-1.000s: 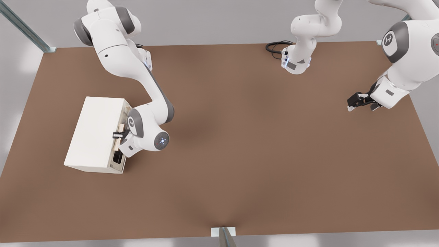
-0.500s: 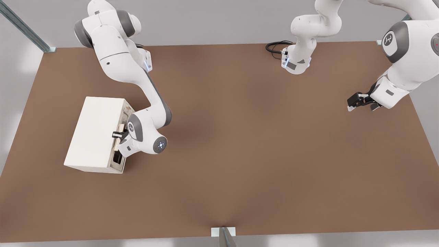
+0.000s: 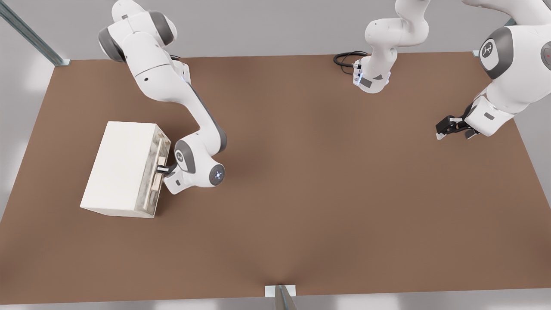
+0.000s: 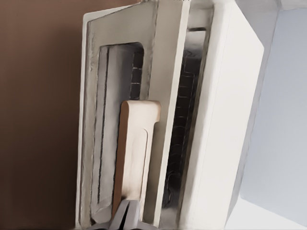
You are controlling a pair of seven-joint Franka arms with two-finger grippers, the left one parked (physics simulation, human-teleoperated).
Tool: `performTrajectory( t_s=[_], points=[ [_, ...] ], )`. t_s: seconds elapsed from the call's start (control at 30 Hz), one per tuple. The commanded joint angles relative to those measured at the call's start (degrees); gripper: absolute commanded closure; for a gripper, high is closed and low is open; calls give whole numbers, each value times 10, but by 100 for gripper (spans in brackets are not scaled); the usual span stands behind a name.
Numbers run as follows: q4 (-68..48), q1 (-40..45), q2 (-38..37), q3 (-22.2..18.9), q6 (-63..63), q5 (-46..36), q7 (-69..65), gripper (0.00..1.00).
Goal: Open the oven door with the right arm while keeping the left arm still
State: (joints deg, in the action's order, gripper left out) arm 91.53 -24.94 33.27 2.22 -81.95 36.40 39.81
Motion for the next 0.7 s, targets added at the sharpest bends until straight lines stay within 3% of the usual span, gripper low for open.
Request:
performTrajectory(
  t_s=[0.0,0.13,0.2,0.23,0.27,0.3,0.67],
  points=[
    [-5,0,-1,18,-23,-4,85,100],
    [-49,37,-94,32,-19,-157,-28,100],
    [-64,123,-183,27,-19,-264,-302,100],
    [-71,141,-221,-29,-10,-359,-366,57],
    [-85,147,-234,-47,28,-366,-372,0],
    [-138,150,-220,-61,33,-365,-387,0],
    [-185,176,-218,-73,23,-363,-412,0]
  ],
)
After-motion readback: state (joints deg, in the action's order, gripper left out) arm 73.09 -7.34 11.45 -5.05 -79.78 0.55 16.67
